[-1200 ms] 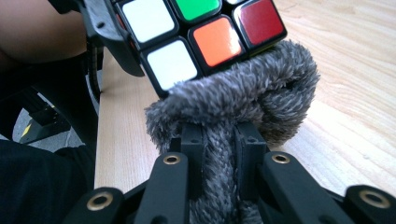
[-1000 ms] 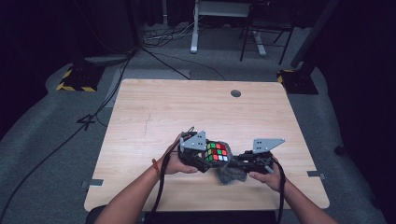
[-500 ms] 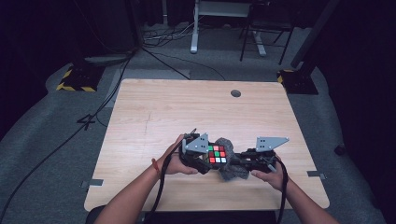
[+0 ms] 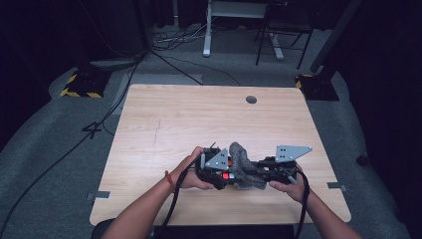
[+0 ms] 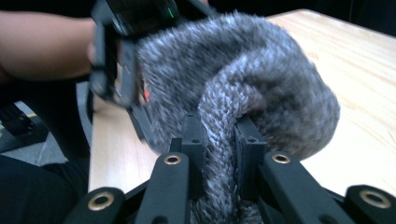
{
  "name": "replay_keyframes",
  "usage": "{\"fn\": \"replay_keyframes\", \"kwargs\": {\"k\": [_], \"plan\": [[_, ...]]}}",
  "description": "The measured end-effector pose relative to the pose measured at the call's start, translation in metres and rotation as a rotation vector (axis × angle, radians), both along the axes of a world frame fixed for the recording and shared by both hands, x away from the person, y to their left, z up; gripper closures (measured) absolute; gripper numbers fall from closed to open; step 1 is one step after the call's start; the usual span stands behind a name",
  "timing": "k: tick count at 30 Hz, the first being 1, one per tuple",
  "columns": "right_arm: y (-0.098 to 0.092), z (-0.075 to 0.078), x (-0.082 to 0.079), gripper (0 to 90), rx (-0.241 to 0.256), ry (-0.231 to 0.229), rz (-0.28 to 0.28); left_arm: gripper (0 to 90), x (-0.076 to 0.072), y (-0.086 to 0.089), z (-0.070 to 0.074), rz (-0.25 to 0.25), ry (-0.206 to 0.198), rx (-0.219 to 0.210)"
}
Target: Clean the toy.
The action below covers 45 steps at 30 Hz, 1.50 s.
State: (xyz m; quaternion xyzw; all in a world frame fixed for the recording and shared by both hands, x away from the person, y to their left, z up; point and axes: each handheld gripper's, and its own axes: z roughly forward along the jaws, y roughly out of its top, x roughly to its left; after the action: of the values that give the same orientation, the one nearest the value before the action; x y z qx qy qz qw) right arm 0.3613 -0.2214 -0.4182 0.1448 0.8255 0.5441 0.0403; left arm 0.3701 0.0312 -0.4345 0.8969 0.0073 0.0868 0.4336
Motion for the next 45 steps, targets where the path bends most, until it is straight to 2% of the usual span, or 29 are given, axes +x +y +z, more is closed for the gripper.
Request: {"fn": "replay_keyframes", "kwargs": {"k": [1, 3, 5, 8, 10, 12, 14, 16, 18, 19, 24, 26, 30, 32, 37, 39, 42, 45], "plan": [[0.002, 0.002, -0.002, 78.0, -0.027, -0.020, 0.003, 33.5, -0.001, -0.001, -0.001, 0.003, -0.010, 0.008], [0.004, 0.001, -0.002, 78.0, -0.062, -0.035, -0.008, 33.6, 0.000, -0.002, -0.003, 0.000, 0.008, -0.002], [0.002, -0.002, 0.000, 78.0, -0.063, -0.024, -0.030, 33.6, 0.000, 0.000, -0.002, 0.009, 0.002, -0.009], [-0.004, -0.005, 0.005, 78.1, -0.060, 0.009, -0.063, 33.7, 0.001, 0.006, 0.004, 0.015, 0.010, -0.050], [-0.005, -0.008, 0.006, 78.1, -0.083, 0.012, -0.072, 33.6, 0.001, 0.009, 0.006, 0.017, 0.010, -0.064], [-0.004, -0.012, 0.007, 78.1, -0.106, 0.024, -0.070, 33.6, 0.001, 0.010, 0.009, 0.017, -0.001, -0.067], [-0.002, -0.017, 0.009, 78.1, -0.144, 0.029, -0.072, 33.7, 0.001, 0.013, 0.011, 0.018, 0.010, -0.095], [0.000, -0.025, 0.010, 78.1, -0.165, 0.056, -0.061, 33.7, 0.001, 0.014, 0.015, 0.019, 0.010, -0.108], [0.005, -0.031, 0.010, 78.0, -0.208, 0.066, -0.047, 33.7, 0.000, 0.015, 0.016, 0.021, 0.013, -0.127], [0.007, -0.033, 0.010, 78.0, -0.228, 0.064, -0.038, 33.7, 0.000, 0.015, 0.016, 0.018, 0.010, -0.122], [0.008, -0.038, 0.014, 78.0, -0.257, 0.085, -0.027, 33.7, -0.002, 0.013, 0.017, 0.004, 0.015, -0.143], [0.010, -0.039, 0.012, 78.0, -0.282, 0.072, -0.025, 33.6, -0.004, 0.012, 0.018, -0.001, 0.006, -0.141], [0.013, -0.041, 0.011, 78.0, -0.284, 0.083, -0.011, 33.7, -0.003, 0.012, 0.017, -0.002, 0.008, -0.128], [0.014, -0.040, 0.009, 78.0, -0.287, 0.071, -0.007, 33.7, -0.002, 0.012, 0.015, 0.002, 0.011, -0.122], [0.010, -0.026, 0.004, 77.9, -0.233, 0.028, -0.017, 33.6, 0.002, 0.016, 0.014, 0.011, 0.016, -0.125], [0.007, -0.019, 0.004, 78.0, -0.204, 0.010, -0.030, 33.7, 0.004, 0.017, 0.011, 0.017, 0.003, -0.097], [0.001, -0.006, 0.003, 77.9, -0.130, -0.005, -0.043, 33.6, 0.005, 0.014, 0.004, 0.025, 0.007, -0.061], [-0.003, 0.003, 0.002, 78.0, -0.091, -0.027, -0.057, 33.6, 0.004, 0.012, 0.005, 0.015, 0.017, -0.083]]}}
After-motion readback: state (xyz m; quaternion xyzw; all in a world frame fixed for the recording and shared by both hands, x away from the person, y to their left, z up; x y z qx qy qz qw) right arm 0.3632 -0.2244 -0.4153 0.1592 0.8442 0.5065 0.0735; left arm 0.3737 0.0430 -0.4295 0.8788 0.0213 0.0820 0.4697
